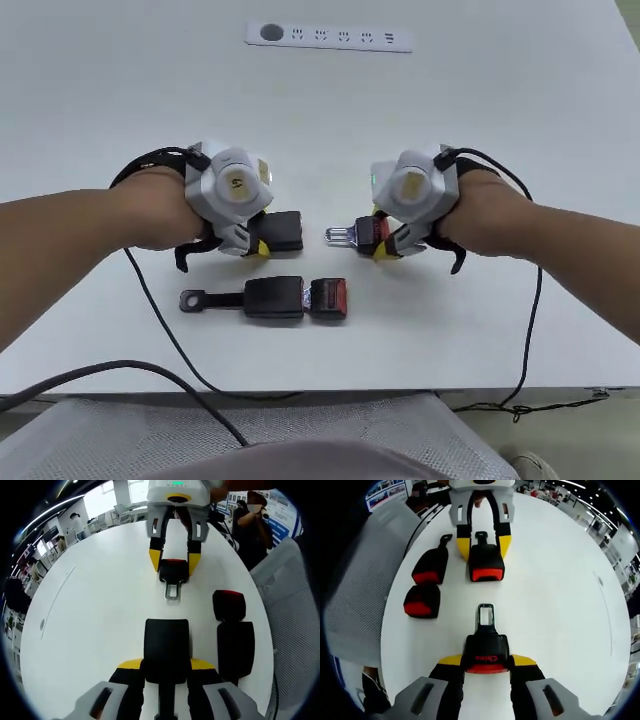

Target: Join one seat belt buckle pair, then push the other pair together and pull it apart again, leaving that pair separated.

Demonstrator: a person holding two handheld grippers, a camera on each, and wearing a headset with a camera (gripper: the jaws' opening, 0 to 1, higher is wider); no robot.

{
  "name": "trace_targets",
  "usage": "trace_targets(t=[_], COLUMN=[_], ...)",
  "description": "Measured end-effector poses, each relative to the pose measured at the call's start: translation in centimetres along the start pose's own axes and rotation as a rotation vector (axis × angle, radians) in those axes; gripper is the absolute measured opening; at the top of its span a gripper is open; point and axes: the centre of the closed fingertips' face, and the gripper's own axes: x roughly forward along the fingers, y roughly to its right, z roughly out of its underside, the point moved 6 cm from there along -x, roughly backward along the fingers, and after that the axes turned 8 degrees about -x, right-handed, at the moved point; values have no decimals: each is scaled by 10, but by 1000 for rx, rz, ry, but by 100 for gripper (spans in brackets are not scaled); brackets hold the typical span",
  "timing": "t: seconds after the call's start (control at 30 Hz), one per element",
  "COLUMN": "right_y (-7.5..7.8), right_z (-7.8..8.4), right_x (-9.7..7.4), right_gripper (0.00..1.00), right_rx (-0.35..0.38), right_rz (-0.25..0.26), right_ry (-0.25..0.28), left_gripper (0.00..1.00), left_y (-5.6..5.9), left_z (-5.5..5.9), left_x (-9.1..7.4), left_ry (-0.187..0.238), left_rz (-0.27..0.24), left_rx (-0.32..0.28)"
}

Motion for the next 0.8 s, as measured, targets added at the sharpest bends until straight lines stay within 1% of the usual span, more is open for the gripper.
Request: trace_targets(t=[0.13, 0.27, 0.37, 0.43, 0.47, 0.53, 0.63, 0.73, 0.8], right_y=[-5, -6, -5, -8, -5, -5, -3, -1, 0], right_z=[11, 23, 32, 32, 32, 32, 31, 33, 32], right_x=[-4, -11, -14, -15, -15, -14, -15, -15, -17], right_gripper=[32, 32, 32, 32, 32, 33, 37, 40, 44], right_rx=[1, 18, 64, 68, 68, 70, 69, 83, 84], right_rz=[-8, -4, 0, -1, 0, 3, 20, 31, 58], right_ry=[-5, -19, -24, -21, -21, -24, -33, -34, -44], left_gripper=[33, 33, 33, 33, 33, 33, 33, 34, 34], left_y=[1, 3, 2, 2, 2, 3, 2, 3, 5], left_z=[0, -2, -2, -3, -3, -4, -3, -4, -3], left_x=[0, 0, 0, 1, 1, 0, 1, 1, 0], left_ry=[18, 14, 8, 3, 4, 6, 10, 15, 21], left_rz=[11, 8, 8, 7, 8, 9, 10, 10, 11], left_rx=[5, 9, 16, 33, 51, 69, 42, 35, 30])
